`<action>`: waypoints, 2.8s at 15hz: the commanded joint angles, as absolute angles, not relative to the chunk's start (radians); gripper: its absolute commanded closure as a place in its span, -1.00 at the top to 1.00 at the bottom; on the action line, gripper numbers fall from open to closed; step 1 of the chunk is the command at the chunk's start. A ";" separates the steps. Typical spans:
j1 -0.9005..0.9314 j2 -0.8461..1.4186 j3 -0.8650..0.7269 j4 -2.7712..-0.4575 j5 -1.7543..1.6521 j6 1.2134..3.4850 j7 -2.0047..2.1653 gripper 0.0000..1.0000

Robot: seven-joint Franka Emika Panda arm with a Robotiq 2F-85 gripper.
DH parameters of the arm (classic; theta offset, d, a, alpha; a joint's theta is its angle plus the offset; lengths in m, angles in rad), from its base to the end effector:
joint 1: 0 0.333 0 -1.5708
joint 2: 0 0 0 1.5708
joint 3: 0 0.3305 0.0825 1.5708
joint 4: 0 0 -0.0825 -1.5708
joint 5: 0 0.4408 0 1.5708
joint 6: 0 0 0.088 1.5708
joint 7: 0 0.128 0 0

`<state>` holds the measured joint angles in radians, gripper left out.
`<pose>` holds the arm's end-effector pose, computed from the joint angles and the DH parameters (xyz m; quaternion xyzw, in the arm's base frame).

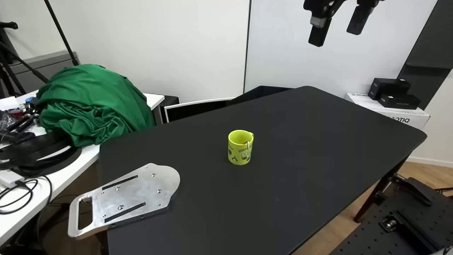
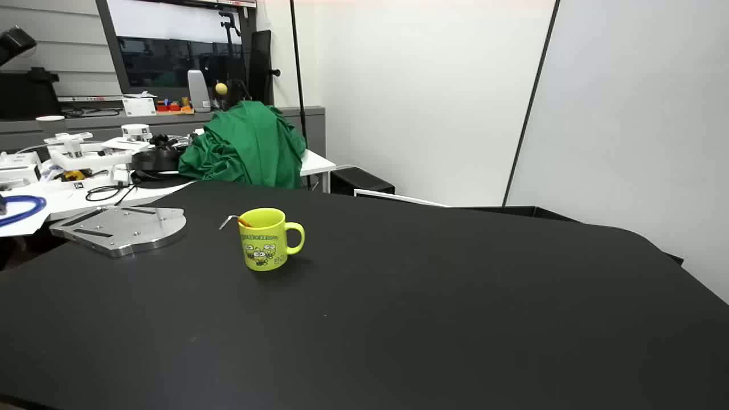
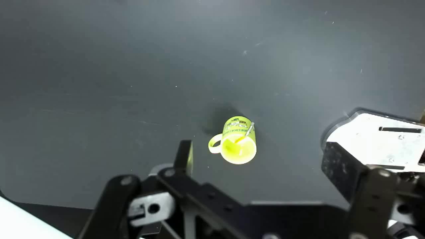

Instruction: Remove the thing from the mug and put it on the table

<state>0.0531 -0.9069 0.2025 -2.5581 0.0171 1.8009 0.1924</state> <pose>0.3332 0.0940 0.5288 0.9950 -0.0025 0.0815 0.0568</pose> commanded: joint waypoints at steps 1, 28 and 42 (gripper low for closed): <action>0.061 -0.904 0.197 -2.555 0.012 1.798 0.197 1.00; 0.031 -0.223 0.180 -2.129 0.038 1.956 0.246 1.00; 0.042 0.139 0.079 -2.044 0.257 2.058 0.282 1.00</action>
